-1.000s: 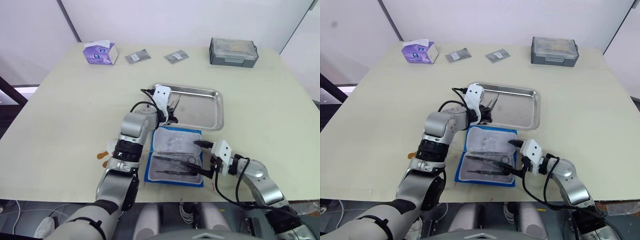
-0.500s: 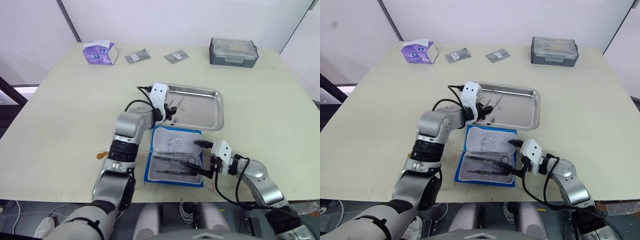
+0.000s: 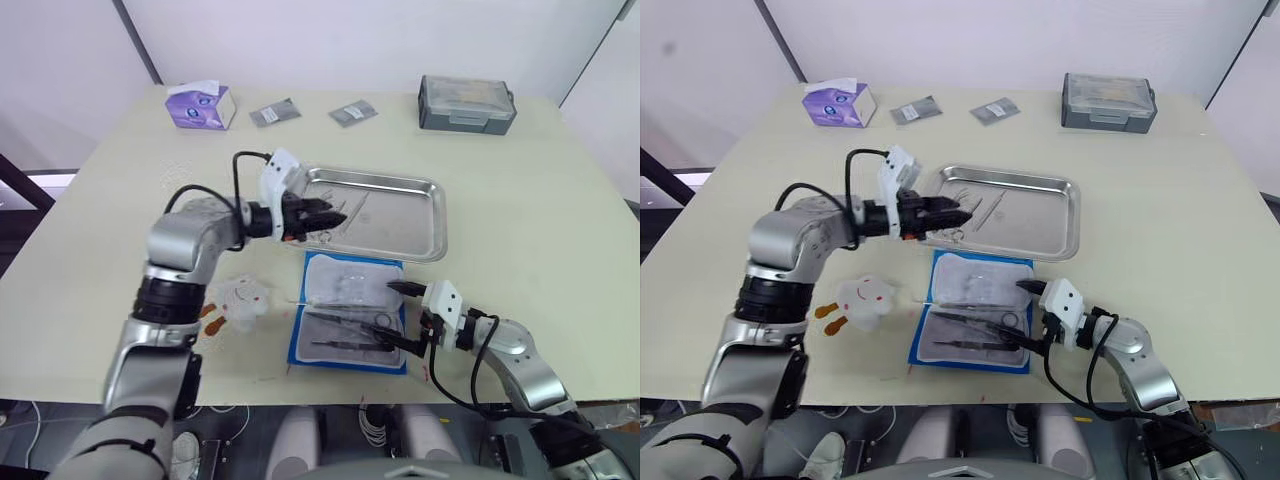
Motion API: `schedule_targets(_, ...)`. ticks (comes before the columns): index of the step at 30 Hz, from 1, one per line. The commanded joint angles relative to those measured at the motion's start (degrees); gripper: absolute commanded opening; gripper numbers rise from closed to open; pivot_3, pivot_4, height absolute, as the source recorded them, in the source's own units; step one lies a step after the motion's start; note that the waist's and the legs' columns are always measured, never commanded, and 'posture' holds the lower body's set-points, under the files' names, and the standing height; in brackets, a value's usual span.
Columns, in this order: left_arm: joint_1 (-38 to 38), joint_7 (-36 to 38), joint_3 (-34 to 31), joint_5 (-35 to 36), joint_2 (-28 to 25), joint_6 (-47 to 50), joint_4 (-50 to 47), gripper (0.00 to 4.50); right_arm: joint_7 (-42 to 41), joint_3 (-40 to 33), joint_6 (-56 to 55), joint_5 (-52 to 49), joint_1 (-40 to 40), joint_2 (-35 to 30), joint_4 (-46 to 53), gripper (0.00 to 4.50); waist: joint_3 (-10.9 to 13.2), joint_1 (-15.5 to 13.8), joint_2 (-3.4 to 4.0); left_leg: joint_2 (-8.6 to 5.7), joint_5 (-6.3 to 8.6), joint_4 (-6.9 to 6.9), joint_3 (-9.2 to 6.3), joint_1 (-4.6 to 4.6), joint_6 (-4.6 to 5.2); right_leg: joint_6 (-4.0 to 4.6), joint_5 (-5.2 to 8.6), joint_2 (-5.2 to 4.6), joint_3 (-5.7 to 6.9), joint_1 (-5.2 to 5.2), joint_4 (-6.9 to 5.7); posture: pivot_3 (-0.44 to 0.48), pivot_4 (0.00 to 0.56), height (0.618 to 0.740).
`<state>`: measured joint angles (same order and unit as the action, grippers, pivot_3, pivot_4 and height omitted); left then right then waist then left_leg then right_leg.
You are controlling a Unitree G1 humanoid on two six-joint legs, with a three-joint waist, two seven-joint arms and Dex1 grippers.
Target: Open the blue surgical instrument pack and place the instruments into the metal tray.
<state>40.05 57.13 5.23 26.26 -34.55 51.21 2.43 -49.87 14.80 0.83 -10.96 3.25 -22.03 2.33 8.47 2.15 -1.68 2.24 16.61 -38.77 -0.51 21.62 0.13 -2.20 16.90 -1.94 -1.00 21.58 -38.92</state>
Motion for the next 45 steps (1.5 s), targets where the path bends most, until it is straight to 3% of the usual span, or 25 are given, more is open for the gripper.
schedule_targets(1, -1.4, 9.1, 3.1, -0.4, -4.5, -6.1, -3.3, 2.42, 0.6, 2.3, 2.2, 2.6, -2.0, 0.0, -5.1, 4.5, 0.0, 0.1, 0.01, 0.0, 0.0, 0.0, 0.01, 0.0, 0.01, 0.0, 0.0, 0.0, -0.01, 0.01, 0.0, 0.0, 0.15, 0.74)
schedule_targets(6, -8.0, 23.1, 10.6, -7.0, -13.8, -22.8, -4.6, 2.42, 0.8, 2.4, 2.2, 2.6, -2.1, -0.3, -4.9, 4.5, 0.0, 0.2, 0.05, 0.01, 0.01, 0.29, 0.16, -0.18, 0.03, 0.09, -0.01, 0.06, -0.16, 0.02, 0.05, 0.0, 0.15, 0.74)
schedule_targets(12, -9.3, 25.4, 13.6, -13.5, -13.6, -34.5, 0.2, 2.42, 0.7, 2.4, 2.3, 2.6, -2.0, -0.4, -4.7, 4.5, 0.0, -0.4, -0.06, 0.01, 0.02, 0.34, 0.2, -0.21, 0.06, 0.12, 0.0, 0.05, -0.15, 0.01, 0.06, 0.0, 0.15, 0.74)
schedule_targets(24, -7.1, 26.7, 13.5, -15.4, -8.1, -35.6, 5.5, 2.42, 0.9, 2.5, 2.5, 2.6, -2.5, -0.6, -4.0, 4.5, 0.0, -0.2, -0.07, 0.04, 0.02, 0.35, 0.15, -0.18, 0.07, 0.12, 0.0, 0.12, -0.11, 0.02, 0.07, 0.0, 0.15, 0.74)
schedule_targets(45, -8.4, 27.8, 16.0, -18.3, -5.0, -38.7, 6.5, 2.42, 1.5, 2.8, 2.7, 2.6, -2.6, -0.1, -3.8, 4.5, 0.0, -0.2, -0.07, 0.04, 0.02, 0.35, 0.13, -0.18, 0.07, 0.12, 0.0, 0.12, -0.1, 0.02, 0.06, 0.0, 0.15, 0.74)
